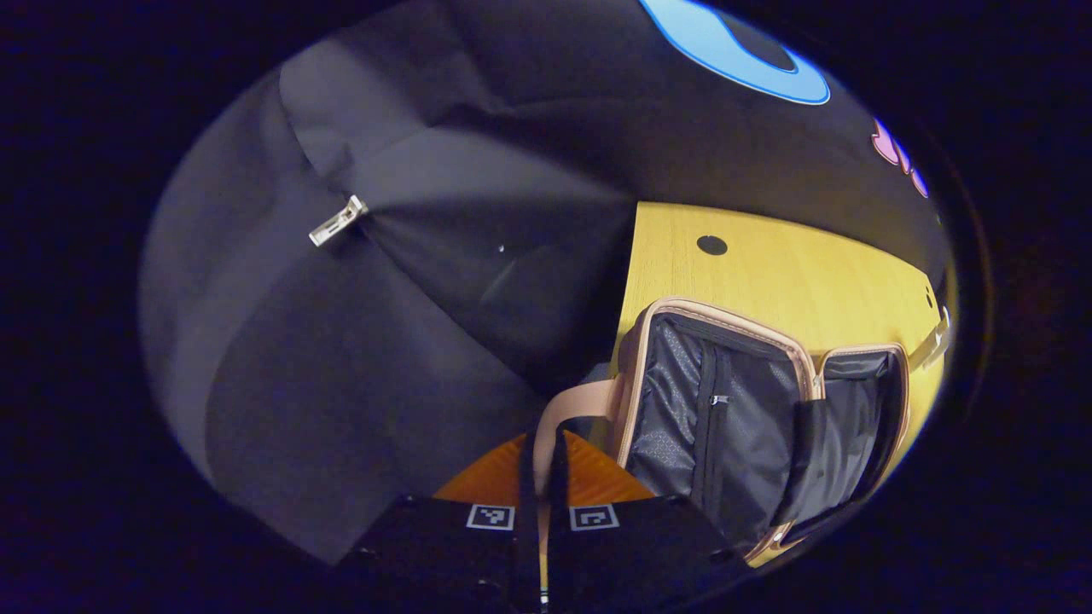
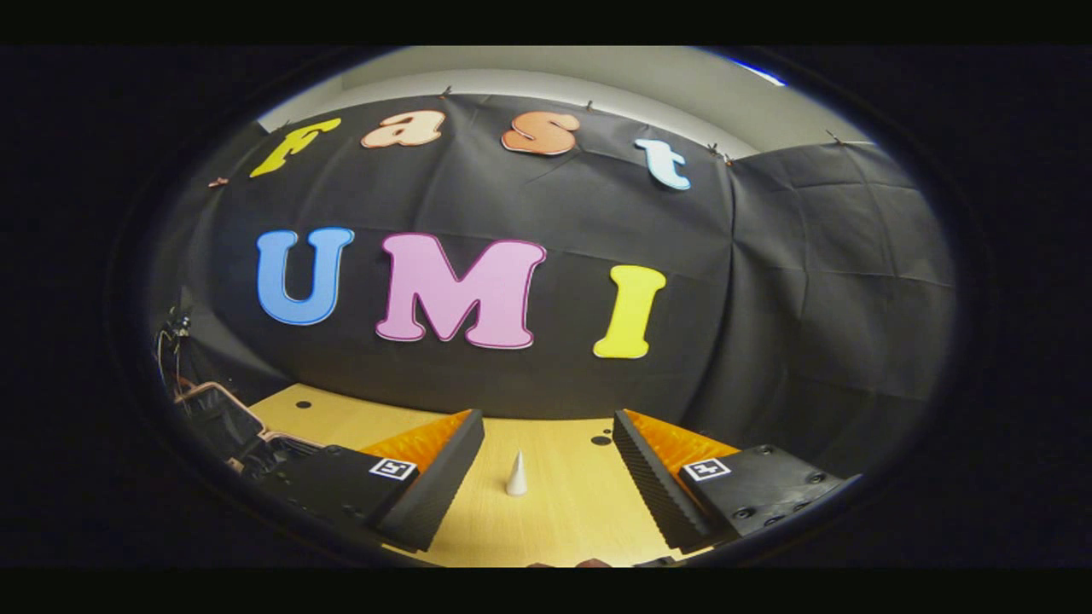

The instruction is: First open the suitcase, pack the skin care products into it, and then close the suitcase.

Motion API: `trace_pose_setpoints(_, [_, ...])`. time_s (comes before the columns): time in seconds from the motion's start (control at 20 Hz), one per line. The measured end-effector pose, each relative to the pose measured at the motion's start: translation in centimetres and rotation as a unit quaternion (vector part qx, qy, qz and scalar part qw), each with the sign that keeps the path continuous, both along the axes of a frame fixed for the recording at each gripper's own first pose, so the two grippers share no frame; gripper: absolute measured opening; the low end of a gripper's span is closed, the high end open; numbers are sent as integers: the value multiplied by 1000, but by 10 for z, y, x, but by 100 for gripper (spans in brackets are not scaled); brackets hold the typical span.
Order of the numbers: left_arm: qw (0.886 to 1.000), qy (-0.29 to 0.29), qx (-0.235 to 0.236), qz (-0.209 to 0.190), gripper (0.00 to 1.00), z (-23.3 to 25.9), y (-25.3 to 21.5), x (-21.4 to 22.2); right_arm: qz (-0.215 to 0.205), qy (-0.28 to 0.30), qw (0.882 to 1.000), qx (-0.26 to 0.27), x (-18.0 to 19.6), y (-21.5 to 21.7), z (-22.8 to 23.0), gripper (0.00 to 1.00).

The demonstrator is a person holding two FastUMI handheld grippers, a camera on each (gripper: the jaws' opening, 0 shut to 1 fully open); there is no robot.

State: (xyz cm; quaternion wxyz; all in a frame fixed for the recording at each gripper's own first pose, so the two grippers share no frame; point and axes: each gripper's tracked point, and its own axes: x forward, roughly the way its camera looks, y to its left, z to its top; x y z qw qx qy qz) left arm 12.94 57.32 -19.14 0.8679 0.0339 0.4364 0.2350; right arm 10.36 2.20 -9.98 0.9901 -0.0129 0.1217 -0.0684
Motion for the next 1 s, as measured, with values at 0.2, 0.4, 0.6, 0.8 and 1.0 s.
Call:
trace_pose_setpoints(0.2, [999,29,-31,-1,10,-62,19,-3,0,30,1000,0,-4,23,-7,97])
trace_pose_setpoints(0.4, [999,33,-35,2,11,-90,34,-6,4,51,999,16,-3,44,-13,97])
trace_pose_setpoints(0.6, [1000,23,-7,-11,24,-74,43,-10,-4,59,998,38,-1,50,-23,97])
trace_pose_setpoints(0.8, [996,-73,40,-36,99,-14,36,6,-1,65,997,43,5,54,-33,97])
trace_pose_setpoints(1.0, [982,-155,51,-92,98,57,-24,11,6,64,997,50,14,58,-40,92])
